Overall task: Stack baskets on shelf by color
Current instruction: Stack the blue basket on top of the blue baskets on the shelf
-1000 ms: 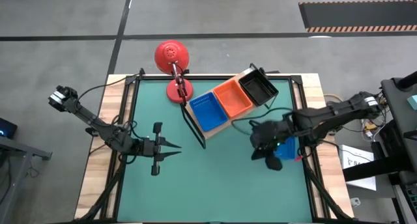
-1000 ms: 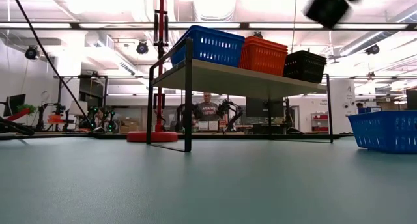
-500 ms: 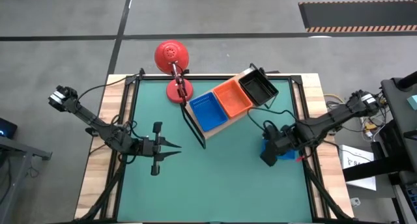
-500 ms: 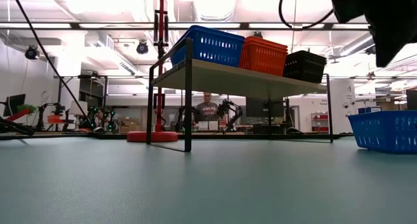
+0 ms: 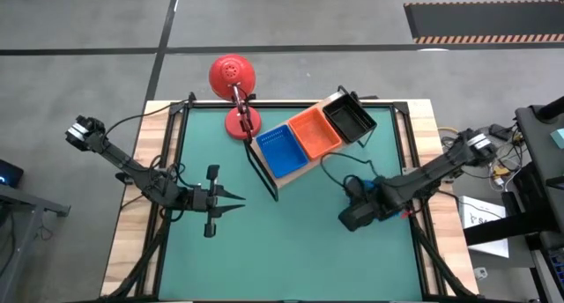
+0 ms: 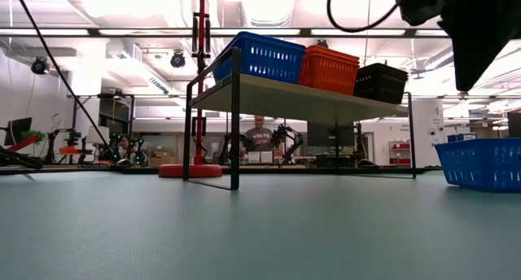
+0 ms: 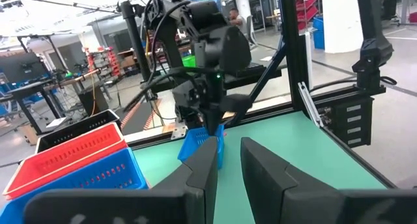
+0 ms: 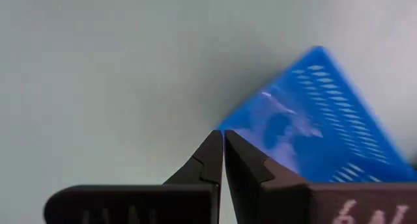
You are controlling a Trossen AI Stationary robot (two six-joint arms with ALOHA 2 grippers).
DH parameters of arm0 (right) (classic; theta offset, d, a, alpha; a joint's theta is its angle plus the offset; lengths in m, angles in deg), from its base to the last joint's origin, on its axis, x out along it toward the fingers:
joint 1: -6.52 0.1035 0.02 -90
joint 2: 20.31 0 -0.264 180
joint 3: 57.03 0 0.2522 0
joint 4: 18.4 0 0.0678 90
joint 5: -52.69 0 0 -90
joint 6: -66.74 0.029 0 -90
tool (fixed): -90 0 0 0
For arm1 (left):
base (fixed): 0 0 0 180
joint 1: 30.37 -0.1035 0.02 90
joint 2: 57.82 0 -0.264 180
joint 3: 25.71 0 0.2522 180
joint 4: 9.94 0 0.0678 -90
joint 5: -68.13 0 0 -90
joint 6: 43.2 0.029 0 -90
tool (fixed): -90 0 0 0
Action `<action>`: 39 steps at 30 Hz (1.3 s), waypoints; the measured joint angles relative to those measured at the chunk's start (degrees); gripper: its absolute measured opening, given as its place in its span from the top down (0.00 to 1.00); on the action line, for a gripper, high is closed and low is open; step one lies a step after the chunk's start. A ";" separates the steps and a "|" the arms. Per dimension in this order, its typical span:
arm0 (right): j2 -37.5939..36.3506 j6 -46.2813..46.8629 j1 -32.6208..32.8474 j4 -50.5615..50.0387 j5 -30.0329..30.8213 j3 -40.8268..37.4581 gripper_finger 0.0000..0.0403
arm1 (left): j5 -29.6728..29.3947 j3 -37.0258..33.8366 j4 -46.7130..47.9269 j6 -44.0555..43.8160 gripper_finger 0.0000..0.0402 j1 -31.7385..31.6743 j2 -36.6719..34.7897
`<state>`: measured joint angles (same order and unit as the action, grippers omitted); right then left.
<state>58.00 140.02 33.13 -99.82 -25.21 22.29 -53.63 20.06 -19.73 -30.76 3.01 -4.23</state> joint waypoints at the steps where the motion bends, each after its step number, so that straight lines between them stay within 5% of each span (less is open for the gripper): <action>1: 1.41 0.93 0.00 -2.34 0.25 1.22 0.98 | 0.01 0.00 0.01 -0.01 0.87 0.00 0.00; 8: 7.68 3.05 -0.39 -6.91 1.19 5.58 0.86 | 0.01 0.00 0.07 0.43 0.87 0.00 0.00; 21: 11.18 8.44 -3.04 -6.76 3.09 2.32 0.55 | -0.01 -0.04 0.11 1.90 0.87 0.00 -0.02; 39: 11.94 11.94 -3.04 2.84 2.99 -6.21 0.60 | -0.01 -0.13 0.11 1.96 0.87 0.00 -0.04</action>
<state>69.93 151.96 30.09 -96.98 -22.22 16.07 -53.64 19.93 -19.63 -28.80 3.01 -4.28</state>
